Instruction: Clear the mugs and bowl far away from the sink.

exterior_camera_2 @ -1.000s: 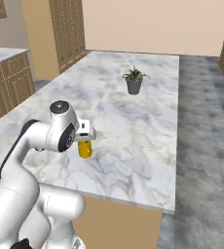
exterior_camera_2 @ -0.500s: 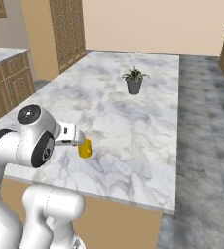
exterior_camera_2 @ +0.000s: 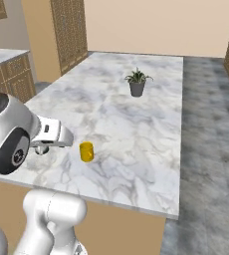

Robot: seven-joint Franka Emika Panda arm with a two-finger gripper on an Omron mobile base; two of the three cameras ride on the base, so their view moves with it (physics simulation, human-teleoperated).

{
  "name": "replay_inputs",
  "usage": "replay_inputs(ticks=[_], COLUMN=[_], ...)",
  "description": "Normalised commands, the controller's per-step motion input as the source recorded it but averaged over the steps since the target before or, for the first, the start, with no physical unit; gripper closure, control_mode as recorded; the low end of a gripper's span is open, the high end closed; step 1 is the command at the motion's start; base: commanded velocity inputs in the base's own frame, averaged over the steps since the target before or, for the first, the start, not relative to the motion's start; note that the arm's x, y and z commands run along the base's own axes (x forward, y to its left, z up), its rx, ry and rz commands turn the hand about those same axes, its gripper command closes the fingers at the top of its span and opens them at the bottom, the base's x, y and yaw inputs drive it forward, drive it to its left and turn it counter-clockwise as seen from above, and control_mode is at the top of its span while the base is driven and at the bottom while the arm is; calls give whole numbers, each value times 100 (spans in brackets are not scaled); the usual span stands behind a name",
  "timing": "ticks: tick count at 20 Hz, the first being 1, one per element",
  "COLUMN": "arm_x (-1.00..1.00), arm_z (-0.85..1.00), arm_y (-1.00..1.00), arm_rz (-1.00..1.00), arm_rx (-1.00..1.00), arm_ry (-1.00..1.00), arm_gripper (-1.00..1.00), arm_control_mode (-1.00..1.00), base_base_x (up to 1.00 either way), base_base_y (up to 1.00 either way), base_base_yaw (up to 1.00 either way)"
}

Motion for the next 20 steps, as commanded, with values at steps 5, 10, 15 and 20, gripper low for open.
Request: replay_inputs(ticks=[5,10,15,20], arm_x=[-91,-66,-39,-37], arm_z=[0,37,53,16], arm_y=[7,2,9,16], arm_rz=[0,-1,0,7], arm_rx=[0,2,3,0], arm_ry=[-24,1,9,-8], arm_gripper=[-100,-100,-100,-100], arm_control_mode=[-100,-100,-100,-100], base_base_x=[0,0,0,0], base_base_y=[0,0,0,0], base_base_yaw=[0,0,0,0])
